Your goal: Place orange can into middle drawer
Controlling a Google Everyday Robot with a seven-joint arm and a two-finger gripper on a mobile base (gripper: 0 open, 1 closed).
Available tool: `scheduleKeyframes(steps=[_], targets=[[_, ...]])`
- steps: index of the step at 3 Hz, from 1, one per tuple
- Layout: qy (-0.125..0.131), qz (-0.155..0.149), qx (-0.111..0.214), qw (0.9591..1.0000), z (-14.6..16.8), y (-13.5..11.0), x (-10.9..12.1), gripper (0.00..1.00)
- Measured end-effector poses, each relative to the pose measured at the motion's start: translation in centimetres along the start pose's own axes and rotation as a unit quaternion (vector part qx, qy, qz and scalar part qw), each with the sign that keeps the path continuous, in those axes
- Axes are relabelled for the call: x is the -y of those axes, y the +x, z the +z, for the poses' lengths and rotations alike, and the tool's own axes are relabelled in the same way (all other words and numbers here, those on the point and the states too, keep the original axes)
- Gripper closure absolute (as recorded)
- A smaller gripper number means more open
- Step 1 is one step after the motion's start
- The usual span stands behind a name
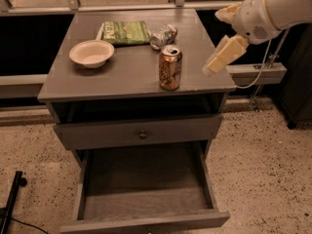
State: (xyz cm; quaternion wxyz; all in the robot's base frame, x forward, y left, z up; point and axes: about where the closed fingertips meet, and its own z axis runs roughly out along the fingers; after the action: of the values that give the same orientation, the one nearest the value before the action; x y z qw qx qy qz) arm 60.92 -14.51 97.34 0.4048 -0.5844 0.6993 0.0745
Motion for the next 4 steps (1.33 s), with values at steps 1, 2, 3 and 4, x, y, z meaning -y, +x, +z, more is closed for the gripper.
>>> scheduleKeyframes(steps=[1, 2, 3, 4], targets=[[-0.033, 0.033, 0.014, 0.9988, 6.8, 0.9, -0.9, 0.0], [-0.077, 0.055, 0.002, 0.9955, 12.4, 2.2, -3.5, 0.0], [-0.085, 0.056, 0.016, 0.9947, 13.9, 1.5, -3.9, 0.0], [-0.086, 0.056, 0.017, 0.9946, 14.0, 1.4, -3.9, 0.0]])
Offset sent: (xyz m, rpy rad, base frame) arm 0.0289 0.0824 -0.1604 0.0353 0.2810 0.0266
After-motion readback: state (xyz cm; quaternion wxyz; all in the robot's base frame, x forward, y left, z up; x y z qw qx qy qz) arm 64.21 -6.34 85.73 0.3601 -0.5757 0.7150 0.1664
